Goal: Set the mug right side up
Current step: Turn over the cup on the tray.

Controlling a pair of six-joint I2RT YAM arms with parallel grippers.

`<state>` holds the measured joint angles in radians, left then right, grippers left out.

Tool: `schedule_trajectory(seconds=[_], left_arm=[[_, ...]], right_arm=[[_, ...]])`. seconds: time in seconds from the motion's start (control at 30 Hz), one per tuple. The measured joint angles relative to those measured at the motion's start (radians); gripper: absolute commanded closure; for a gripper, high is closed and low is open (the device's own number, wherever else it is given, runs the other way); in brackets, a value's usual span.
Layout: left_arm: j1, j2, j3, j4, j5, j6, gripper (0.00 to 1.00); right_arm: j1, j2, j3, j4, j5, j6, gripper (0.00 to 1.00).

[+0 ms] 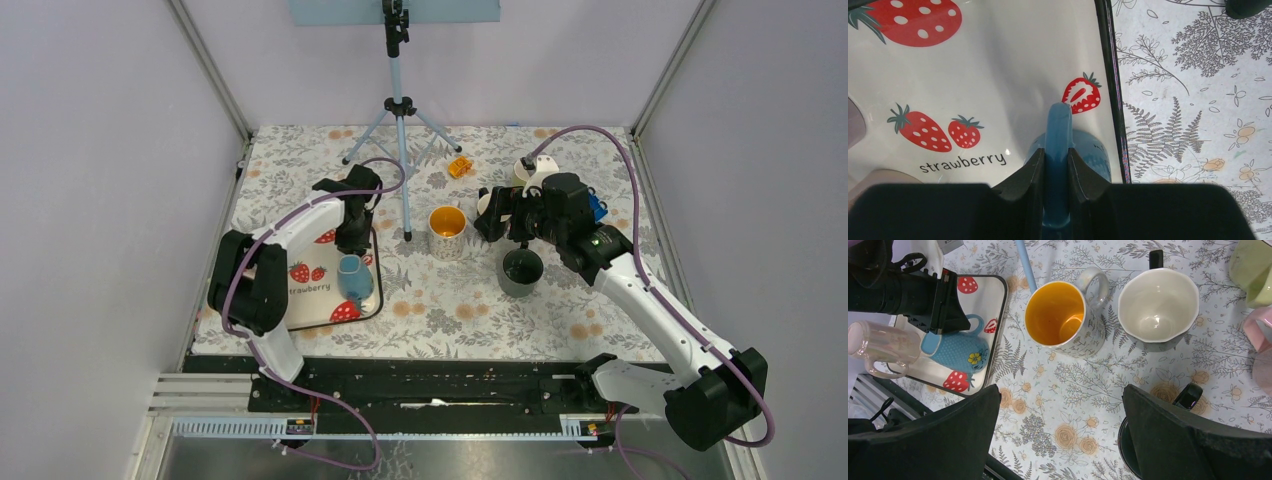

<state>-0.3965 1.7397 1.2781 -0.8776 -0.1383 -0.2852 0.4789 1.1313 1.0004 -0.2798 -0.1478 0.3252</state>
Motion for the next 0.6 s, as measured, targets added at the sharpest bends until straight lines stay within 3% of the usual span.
schedule_trajectory(seconds=[0.23, 0.37, 0.43, 0.6], left_arm=[[0.016, -0.008, -0.031, 0.023, 0.043, -0.003, 0.70], [0.021, -0.008, -0.045, 0.027, 0.060, -0.001, 0.83], [0.023, -0.008, -0.045, 0.024, 0.063, -0.001, 0.99], [0.029, -0.012, -0.045, 0.027, 0.064, 0.000, 1.00]], right_arm=[[0.000, 0.000, 0.000, 0.000, 0.000, -0.001, 0.00], [0.000, 0.000, 0.000, 0.000, 0.000, -0.003, 0.00], [0.000, 0.000, 0.000, 0.000, 0.000, -0.005, 0.00], [0.000, 0.001, 0.000, 0.000, 0.000, -0.006, 0.00]])
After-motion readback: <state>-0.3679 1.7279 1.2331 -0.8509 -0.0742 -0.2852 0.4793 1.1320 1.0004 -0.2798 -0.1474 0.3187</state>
